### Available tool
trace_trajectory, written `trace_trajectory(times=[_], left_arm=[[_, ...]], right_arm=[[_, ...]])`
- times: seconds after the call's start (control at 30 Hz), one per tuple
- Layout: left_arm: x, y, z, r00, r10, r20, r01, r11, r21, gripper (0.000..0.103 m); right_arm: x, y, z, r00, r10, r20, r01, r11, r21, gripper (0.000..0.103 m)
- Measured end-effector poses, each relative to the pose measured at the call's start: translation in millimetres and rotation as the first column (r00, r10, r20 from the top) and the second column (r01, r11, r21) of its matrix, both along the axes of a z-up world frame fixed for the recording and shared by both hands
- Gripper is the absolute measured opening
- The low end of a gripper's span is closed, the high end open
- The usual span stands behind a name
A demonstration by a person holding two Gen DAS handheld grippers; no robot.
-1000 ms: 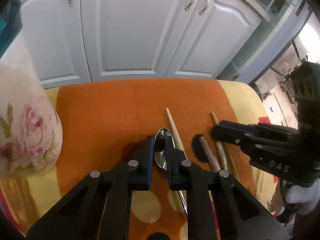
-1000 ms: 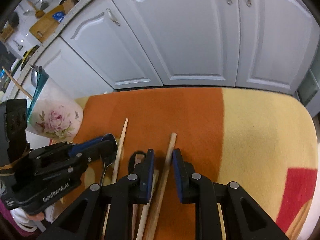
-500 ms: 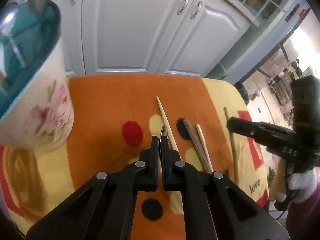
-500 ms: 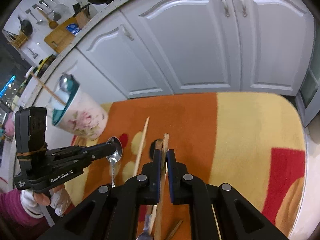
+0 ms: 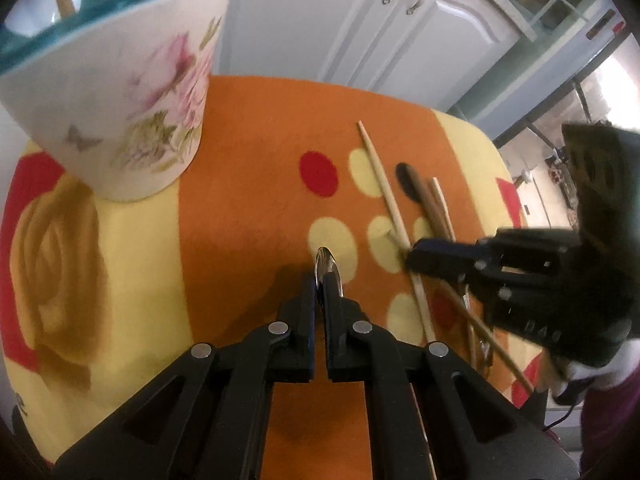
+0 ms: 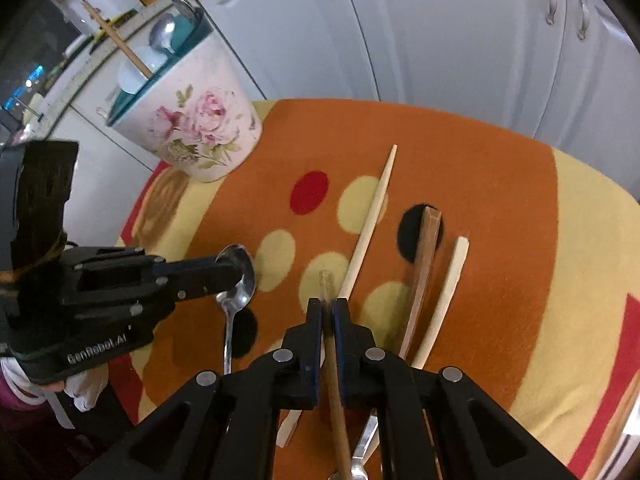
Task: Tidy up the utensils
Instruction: 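Lift the spoon and chopstick with both tools and carry them above the holder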
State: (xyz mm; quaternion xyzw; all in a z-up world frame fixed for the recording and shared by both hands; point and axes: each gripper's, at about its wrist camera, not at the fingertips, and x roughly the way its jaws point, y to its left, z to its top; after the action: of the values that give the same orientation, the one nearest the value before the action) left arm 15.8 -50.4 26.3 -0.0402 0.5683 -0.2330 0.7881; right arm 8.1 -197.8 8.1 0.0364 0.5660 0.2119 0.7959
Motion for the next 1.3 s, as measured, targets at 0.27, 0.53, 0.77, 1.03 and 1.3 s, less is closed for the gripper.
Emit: trace_trajectory(times=[0.27, 0.53, 0.77, 1.03, 1.3], left_arm=[[0, -11, -5, 0.999, -0.045, 0.021, 0.044, 0.998, 0.039, 0.011], [-2, -14, -2, 0.997, -0.061, 0.04, 0.06, 0.998, 0.008, 0.004], [-14, -6, 34, 0.993, -0.078, 0.084, 0.083, 0.995, -0.059, 0.002], [-35, 6, 87, 0.977, -0.087, 0.194, 0.103, 0.992, -0.074, 0.002], [-47, 23, 123, 0.96, -0.067, 0.273, 0.086, 0.995, -0.056, 0.002]], right_arm=[[9, 7, -4, 0.999, 0.039, -0.021, -0.04, 0.998, -0.057, 0.009], [-14, -13, 26, 0.998, 0.002, 0.064, -0.004, 1.0, 0.029, 0.007], [-48, -54, 85, 0.98, -0.089, 0.177, 0.056, 0.982, 0.182, 0.006], [-69, -62, 134, 0.948, -0.14, 0.287, 0.059, 0.96, 0.275, 0.006], [-63, -42, 162, 0.923, -0.121, 0.366, 0.025, 0.966, 0.257, 0.005]])
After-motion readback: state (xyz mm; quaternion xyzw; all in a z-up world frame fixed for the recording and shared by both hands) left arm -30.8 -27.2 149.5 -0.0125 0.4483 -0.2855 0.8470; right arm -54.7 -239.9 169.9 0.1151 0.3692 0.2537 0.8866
